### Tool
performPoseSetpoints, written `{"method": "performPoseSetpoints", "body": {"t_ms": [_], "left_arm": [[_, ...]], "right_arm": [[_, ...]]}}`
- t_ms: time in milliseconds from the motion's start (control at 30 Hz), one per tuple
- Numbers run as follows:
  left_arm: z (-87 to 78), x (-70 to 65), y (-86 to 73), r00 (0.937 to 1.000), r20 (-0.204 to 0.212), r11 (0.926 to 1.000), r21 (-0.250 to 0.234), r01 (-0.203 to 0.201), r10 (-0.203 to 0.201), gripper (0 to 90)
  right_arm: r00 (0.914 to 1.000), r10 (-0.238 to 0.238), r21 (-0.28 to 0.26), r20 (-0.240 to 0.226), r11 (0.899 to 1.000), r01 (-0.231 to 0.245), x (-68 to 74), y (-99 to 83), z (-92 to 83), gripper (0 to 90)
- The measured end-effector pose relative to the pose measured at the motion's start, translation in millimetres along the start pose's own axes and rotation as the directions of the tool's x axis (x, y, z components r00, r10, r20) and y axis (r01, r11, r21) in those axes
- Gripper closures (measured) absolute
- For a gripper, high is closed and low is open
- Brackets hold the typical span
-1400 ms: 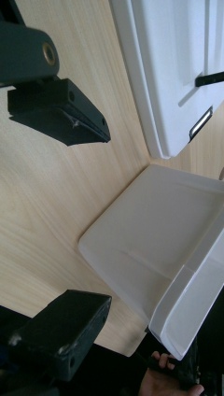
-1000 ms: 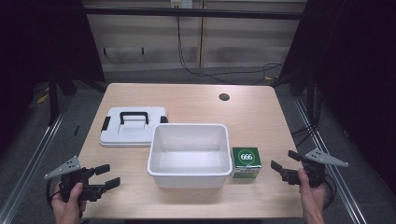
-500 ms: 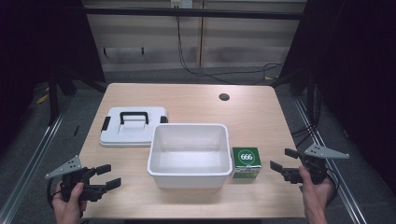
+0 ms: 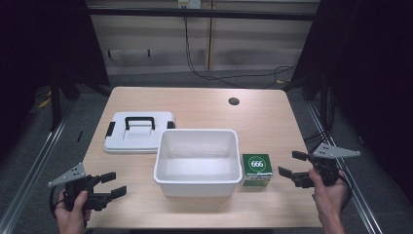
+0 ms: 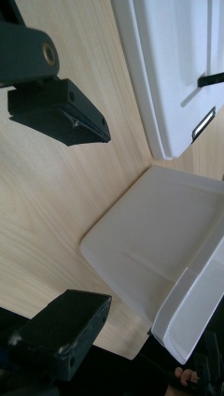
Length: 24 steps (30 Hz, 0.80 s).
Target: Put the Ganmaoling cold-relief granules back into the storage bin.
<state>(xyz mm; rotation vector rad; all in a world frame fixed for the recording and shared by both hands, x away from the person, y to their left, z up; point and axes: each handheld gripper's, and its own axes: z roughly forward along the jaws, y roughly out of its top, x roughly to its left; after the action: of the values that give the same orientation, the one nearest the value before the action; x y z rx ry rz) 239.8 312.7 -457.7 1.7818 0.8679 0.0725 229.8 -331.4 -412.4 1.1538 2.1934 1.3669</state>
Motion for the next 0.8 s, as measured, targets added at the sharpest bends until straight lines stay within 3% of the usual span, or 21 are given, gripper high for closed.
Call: {"method": "performPoseSetpoints", "body": {"t_ms": [67, 200, 467, 800], "left_arm": [[-0.2, 0.0, -0.1, 1.0, 0.0, 1.0, -0.001, 0.002, -0.002, 18.3], [-0.2, 0.3, -0.3, 1.0, 0.002, 1.0, -0.001, 0.005, -0.005, 18.2], [0.2, 0.2, -0.5, 1.0, 0.002, 1.0, 0.001, 0.004, -0.004, 18.2], [0.2, 0.6, -0.5, 1.0, 0.0, 1.0, 0.002, 0.008, -0.008, 18.3]], "right_arm": [[0.9993, -0.029, 0.004, -0.023, 1.0, 0.029, 3.4, 6.4, 6.6, 13.6], [0.9973, -0.035, 0.018, -0.065, 0.999, 0.036, 4.4, 12.1, 11.0, 15.2], [0.9965, -0.081, 0.044, -0.022, 0.996, 0.082, 7.0, 28.0, 16.2, 14.3], [0.985, -0.17, 0.103, -0.033, 0.98, 0.172, 12.1, 47.2, 29.5, 13.4]]}}
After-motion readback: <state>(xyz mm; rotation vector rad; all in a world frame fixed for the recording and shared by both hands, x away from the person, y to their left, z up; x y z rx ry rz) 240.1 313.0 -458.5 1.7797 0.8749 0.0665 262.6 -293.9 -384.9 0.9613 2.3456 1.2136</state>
